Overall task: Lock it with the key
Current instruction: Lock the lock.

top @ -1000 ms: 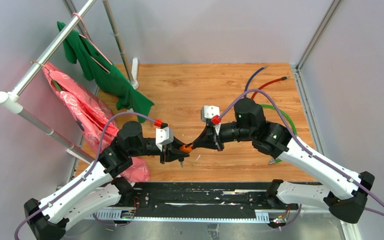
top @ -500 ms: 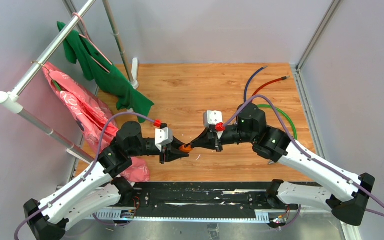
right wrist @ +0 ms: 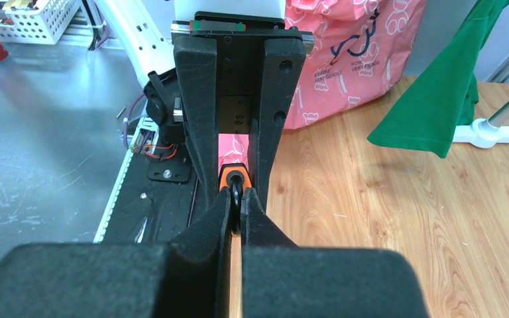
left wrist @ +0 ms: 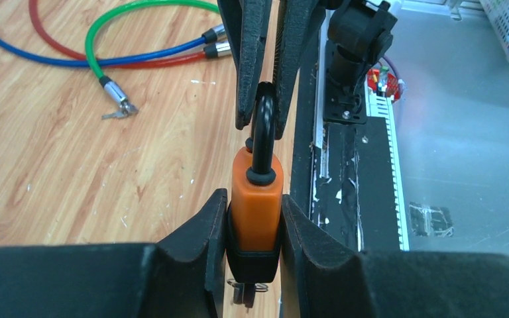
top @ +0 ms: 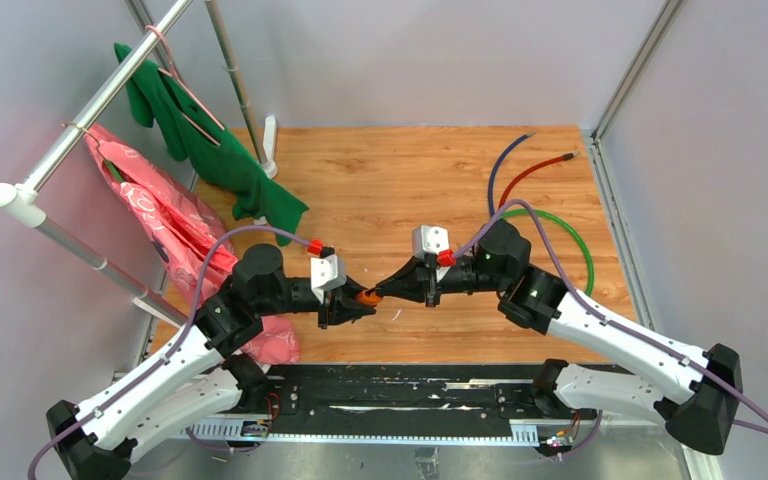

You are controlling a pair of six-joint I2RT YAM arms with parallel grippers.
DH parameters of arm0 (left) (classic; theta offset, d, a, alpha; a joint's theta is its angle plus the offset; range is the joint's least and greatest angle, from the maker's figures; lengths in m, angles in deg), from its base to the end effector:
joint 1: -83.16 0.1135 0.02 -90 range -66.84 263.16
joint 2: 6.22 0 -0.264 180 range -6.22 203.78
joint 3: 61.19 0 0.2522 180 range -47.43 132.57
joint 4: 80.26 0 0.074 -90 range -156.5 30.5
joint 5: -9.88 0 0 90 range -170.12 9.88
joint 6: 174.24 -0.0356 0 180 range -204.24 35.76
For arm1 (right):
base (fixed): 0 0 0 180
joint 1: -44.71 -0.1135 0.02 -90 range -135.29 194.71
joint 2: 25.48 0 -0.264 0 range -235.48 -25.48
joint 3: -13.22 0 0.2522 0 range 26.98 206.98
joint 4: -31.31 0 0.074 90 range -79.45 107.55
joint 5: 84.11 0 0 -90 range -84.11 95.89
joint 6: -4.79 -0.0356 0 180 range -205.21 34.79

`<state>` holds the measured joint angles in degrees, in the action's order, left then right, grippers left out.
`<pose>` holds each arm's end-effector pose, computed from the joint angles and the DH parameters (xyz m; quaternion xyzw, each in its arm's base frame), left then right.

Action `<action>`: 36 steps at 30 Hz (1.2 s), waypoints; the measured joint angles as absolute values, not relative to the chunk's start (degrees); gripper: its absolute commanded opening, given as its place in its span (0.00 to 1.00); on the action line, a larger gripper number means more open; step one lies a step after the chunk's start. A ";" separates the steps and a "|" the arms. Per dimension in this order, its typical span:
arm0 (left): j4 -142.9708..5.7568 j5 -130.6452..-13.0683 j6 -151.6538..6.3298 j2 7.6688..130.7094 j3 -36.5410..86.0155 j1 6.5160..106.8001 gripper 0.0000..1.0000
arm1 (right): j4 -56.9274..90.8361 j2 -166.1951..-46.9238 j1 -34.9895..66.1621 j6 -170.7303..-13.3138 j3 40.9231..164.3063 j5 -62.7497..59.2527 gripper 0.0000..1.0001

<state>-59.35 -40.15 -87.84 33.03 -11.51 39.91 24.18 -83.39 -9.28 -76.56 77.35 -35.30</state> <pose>0.1032 -0.1285 0.3078 0.4878 0.5760 -0.4510 0.4763 0.1170 0.2008 0.3629 -0.5576 0.4417 0.4844 0.5093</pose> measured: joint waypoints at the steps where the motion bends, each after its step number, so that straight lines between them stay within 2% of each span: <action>1: -59.10 -40.57 -87.79 32.98 -11.51 39.91 0.00 | 26.70 -83.32 -9.24 -77.31 76.04 -35.28 0.00; 11: -51.67 -43.08 -87.95 33.84 -11.44 41.05 0.00 | 44.62 -87.63 -11.16 -78.53 67.10 -32.50 0.00; 36: -45.88 -44.61 -90.24 33.90 -11.44 42.91 0.00 | 58.54 -89.33 -13.42 -78.81 58.27 -25.94 0.00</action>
<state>-45.88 -44.61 -90.24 33.90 -11.44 42.91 58.54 -89.33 -13.42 -78.81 58.27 -25.94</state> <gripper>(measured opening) 0.283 0.021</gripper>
